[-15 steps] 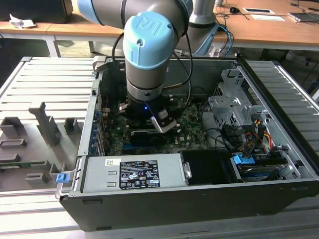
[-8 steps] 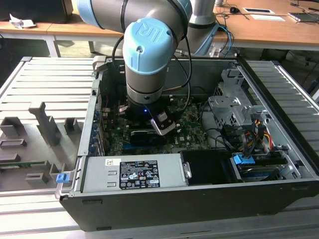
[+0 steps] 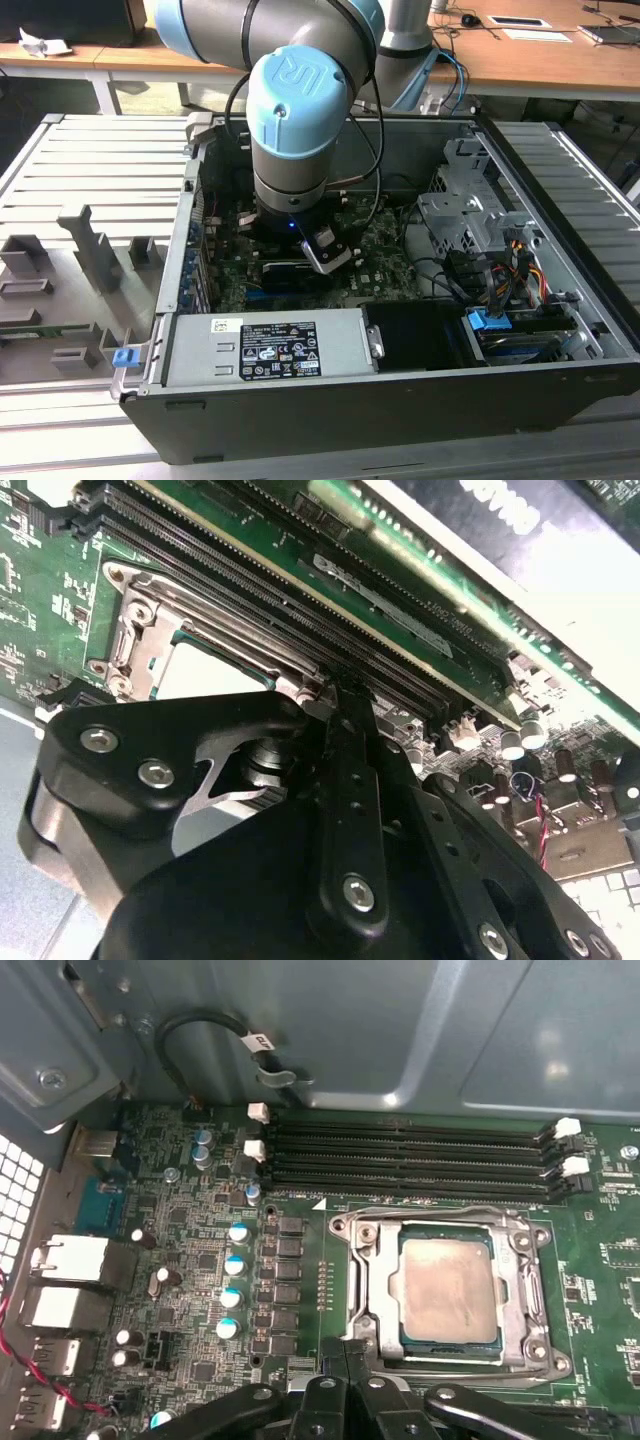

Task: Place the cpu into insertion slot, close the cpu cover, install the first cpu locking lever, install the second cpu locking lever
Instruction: 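Install the second cpu locking lever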

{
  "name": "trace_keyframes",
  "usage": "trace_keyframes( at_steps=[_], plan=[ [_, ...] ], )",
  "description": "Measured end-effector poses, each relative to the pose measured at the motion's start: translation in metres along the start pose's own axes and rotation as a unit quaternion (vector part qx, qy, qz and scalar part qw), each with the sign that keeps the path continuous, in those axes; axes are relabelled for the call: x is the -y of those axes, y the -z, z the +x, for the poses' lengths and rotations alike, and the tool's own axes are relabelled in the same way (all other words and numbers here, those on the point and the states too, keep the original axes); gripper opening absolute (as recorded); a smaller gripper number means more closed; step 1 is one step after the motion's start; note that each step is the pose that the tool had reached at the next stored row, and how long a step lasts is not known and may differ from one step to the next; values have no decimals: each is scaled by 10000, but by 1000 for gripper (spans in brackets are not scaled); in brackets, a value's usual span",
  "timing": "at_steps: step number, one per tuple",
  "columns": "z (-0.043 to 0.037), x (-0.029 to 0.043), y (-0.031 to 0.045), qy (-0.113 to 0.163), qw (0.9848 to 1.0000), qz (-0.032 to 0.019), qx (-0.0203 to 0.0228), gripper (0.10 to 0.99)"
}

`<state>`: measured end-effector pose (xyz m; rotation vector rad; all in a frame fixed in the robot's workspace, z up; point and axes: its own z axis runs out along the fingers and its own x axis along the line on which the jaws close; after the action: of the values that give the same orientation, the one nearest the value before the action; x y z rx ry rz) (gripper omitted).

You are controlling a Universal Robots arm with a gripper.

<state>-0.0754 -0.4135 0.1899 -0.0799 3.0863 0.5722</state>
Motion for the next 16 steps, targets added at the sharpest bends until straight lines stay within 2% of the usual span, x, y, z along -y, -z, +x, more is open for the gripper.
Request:
trace_keyframes(
  at_steps=[2,16],
  plan=[
    [25,-3,4,-1,10000,-3,-1,106],
    [23,-71,170,-1,10000,-6,0,106]
  ],
)
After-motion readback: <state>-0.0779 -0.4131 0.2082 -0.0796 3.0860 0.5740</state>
